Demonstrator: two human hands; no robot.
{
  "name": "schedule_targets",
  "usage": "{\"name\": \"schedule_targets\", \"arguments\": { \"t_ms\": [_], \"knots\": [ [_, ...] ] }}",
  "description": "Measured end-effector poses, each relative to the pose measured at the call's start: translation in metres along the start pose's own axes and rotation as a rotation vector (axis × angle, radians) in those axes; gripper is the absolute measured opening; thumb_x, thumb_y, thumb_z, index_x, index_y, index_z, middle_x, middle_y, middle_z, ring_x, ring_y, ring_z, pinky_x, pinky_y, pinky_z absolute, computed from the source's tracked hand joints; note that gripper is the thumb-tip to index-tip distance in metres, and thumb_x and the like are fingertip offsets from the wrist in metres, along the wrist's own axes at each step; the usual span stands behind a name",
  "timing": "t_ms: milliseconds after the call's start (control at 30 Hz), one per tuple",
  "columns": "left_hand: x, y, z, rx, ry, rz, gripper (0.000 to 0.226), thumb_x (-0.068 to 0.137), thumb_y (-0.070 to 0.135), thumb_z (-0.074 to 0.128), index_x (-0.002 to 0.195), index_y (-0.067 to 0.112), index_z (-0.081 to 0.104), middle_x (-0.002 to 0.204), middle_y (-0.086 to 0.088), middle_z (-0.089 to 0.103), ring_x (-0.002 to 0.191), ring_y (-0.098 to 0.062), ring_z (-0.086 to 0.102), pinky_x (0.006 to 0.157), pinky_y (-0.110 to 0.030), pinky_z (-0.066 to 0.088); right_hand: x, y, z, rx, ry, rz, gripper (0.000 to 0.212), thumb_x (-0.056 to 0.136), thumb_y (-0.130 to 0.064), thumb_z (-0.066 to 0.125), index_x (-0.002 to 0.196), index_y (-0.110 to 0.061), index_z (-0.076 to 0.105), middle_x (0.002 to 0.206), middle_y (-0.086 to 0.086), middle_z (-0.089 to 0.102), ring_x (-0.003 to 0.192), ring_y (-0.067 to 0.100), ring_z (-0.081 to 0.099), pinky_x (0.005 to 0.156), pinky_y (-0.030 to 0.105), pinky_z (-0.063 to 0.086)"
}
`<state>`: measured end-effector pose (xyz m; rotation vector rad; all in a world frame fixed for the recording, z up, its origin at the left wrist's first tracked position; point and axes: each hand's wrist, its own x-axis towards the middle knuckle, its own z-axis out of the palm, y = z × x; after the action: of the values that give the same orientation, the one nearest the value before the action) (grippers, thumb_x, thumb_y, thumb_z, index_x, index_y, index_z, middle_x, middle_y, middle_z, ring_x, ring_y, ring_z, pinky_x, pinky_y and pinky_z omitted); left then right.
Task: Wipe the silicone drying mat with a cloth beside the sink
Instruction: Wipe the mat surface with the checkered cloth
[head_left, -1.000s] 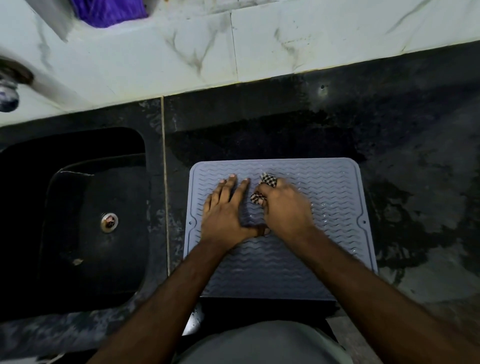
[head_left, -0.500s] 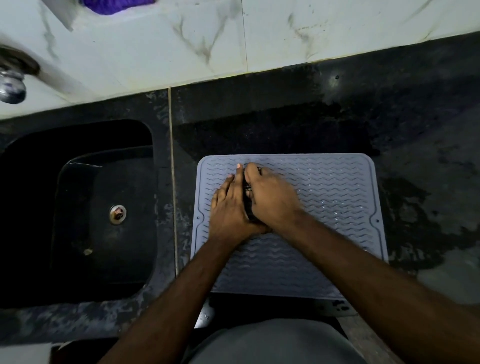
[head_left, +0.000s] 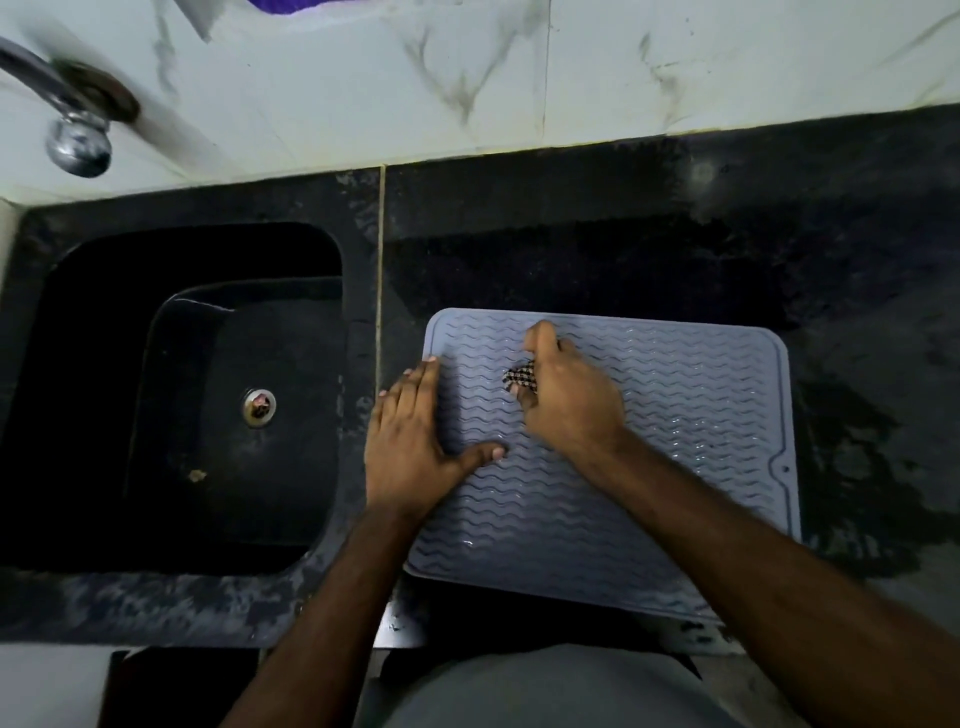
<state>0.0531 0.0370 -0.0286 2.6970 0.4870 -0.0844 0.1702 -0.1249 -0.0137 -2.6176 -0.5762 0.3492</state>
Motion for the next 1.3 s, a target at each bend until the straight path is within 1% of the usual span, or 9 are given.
{"name": "schedule_targets", "arguments": {
  "t_ms": [133,267,433,600,700,900,1033,1133,1300],
  "knots": [
    [0.001,0.002,-0.001,-0.042,-0.001,-0.04,0.126,0.061,0.094,0.062,0.159,0.024,0.026,0.161,0.005,0.037,0.15,-0.017,0.03,0.126,-0.051,0.015,0.006,-0.007,0.004,-0.036,0.001,0.015,0.05,0.084,-0.025,0.069,0.12,-0.021,0.034,0.102,0.007,0.059,0.081,0.024,0.061,0.058,0.031,0.043],
    [0.009,0.003,-0.011,-0.015,-0.036,-0.031,0.142,0.052,0.099,0.06,0.162,0.025,0.011,0.154,0.001,0.045,0.146,-0.017,0.034,0.127,-0.047,0.002,0.009,-0.016,0.008,-0.065,0.029,0.048,0.044,0.086,-0.031,0.067,0.116,-0.02,0.036,0.091,0.005,0.06,0.074,0.021,0.057,0.056,0.03,0.041],
    [0.01,0.003,-0.011,-0.019,-0.042,-0.01,0.145,0.053,0.099,0.06,0.162,0.026,-0.002,0.156,0.001,0.044,0.144,-0.018,0.034,0.127,-0.049,0.004,0.017,-0.028,0.011,-0.062,0.025,0.025,0.042,0.086,-0.032,0.067,0.115,-0.019,0.04,0.085,0.002,0.063,0.076,0.023,0.063,0.058,0.029,0.042],
    [0.01,0.001,-0.011,-0.042,-0.065,0.013,0.141,0.056,0.097,0.059,0.162,0.027,-0.004,0.158,0.003,0.04,0.144,-0.019,0.033,0.127,-0.05,0.007,0.017,-0.037,0.011,-0.06,0.015,0.042,0.044,0.088,-0.031,0.064,0.121,-0.018,0.04,0.089,0.004,0.063,0.077,0.025,0.063,0.06,0.033,0.049],
    [0.01,-0.002,-0.008,-0.012,-0.071,0.033,0.133,0.063,0.09,0.056,0.163,0.025,-0.005,0.152,0.005,0.045,0.142,-0.021,0.036,0.127,-0.049,0.007,0.013,-0.059,0.023,0.0,0.005,0.006,0.037,0.09,-0.032,0.062,0.116,-0.021,0.038,0.09,0.004,0.061,0.073,0.023,0.06,0.057,0.034,0.049],
    [0.018,-0.024,-0.004,-0.087,-0.098,0.136,0.124,0.072,0.072,0.063,0.163,0.019,-0.002,0.145,0.003,0.051,0.129,-0.025,0.049,0.114,-0.047,0.034,0.015,-0.081,0.036,0.061,0.016,0.033,0.034,0.089,-0.028,0.062,0.115,-0.022,0.04,0.099,0.006,0.06,0.081,0.027,0.062,0.062,0.036,0.047],
    [0.024,-0.035,-0.008,-0.109,-0.097,0.171,0.121,0.068,0.065,0.062,0.163,0.018,0.003,0.147,-0.006,0.052,0.127,-0.03,0.05,0.108,-0.041,0.034,0.009,-0.088,0.038,0.079,-0.022,0.0,0.04,0.087,-0.028,0.059,0.122,-0.024,0.041,0.105,0.01,0.057,0.086,0.032,0.062,0.066,0.043,0.053],
    [0.022,-0.033,-0.012,-0.162,-0.11,0.123,0.125,0.065,0.069,0.059,0.163,0.021,0.0,0.143,-0.005,0.055,0.128,-0.029,0.049,0.106,-0.048,0.041,0.011,-0.09,0.04,0.093,-0.034,0.012,0.036,0.088,-0.028,0.058,0.122,-0.024,0.048,0.099,0.011,0.06,0.084,0.031,0.062,0.067,0.041,0.055],
    [0.023,-0.033,-0.012,-0.092,-0.083,0.106,0.122,0.066,0.064,0.056,0.162,0.022,-0.006,0.136,-0.001,0.058,0.132,-0.022,0.049,0.125,-0.049,0.018,0.008,-0.099,0.039,0.061,-0.064,-0.029,0.024,0.091,-0.022,0.06,0.115,-0.025,0.062,0.093,0.008,0.064,0.08,0.025,0.064,0.069,0.036,0.054]
  ]
}}
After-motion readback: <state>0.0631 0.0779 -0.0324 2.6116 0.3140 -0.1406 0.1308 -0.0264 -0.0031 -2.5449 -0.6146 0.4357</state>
